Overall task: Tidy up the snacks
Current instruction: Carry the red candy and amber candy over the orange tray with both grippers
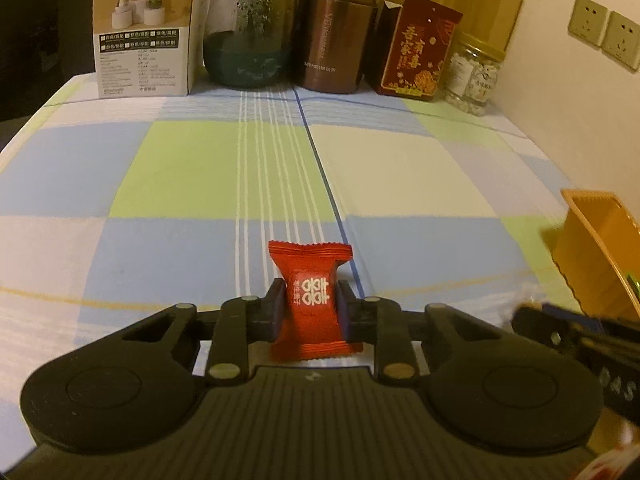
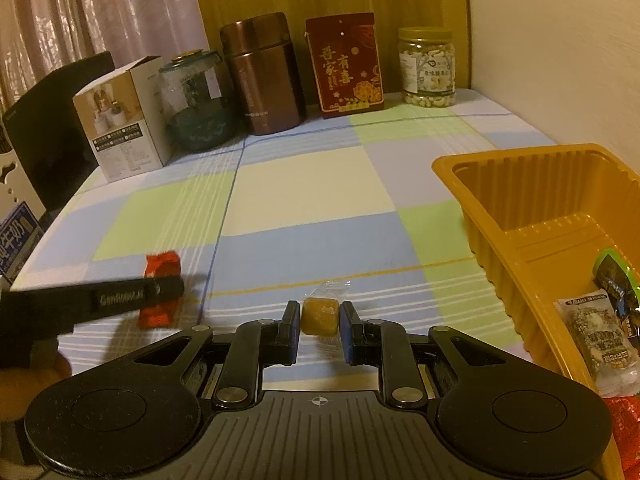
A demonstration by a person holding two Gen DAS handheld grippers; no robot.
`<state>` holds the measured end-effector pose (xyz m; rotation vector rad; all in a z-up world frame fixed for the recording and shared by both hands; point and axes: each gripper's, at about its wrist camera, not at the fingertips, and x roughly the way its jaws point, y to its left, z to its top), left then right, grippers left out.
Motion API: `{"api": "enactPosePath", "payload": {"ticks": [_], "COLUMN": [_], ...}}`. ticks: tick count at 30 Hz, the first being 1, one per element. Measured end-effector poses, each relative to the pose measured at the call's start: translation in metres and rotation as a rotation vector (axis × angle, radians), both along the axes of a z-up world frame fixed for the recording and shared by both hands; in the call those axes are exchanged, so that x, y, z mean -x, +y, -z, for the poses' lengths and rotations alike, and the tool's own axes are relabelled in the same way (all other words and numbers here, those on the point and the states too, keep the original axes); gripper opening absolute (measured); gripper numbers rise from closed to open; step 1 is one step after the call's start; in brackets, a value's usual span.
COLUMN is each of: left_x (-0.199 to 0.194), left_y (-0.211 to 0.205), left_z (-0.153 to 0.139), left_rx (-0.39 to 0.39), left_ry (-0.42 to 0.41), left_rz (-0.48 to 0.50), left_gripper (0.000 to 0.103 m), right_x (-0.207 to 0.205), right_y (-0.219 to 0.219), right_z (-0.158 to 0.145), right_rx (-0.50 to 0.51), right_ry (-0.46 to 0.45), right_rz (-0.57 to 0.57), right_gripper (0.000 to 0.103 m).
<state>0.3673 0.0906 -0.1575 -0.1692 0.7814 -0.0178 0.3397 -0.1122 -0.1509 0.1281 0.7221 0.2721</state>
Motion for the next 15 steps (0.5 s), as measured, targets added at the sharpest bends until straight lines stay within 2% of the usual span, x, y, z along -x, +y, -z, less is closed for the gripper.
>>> {"api": "enactPosePath", "payload": {"ticks": [7, 15], "left_x": [0.045, 0.105], "left_y": [-0.008, -0.021], "left_z": [-0.017, -0.051], "left_rx": [0.022, 0.045], "left_ry": [0.025, 0.027], "left_rz": [-0.013, -0.028], "left_gripper": [0.023, 0.023], "right_x": [0.02, 0.079], "right_y": [-0.003, -0.028], "right_z": [-0.013, -0.039], "right_rx": [0.001, -0.029], "right_ry": [-0.016, 0.002], "right_rz": [-0.025, -0.003], "right_gripper": [0.021, 0.021]}}
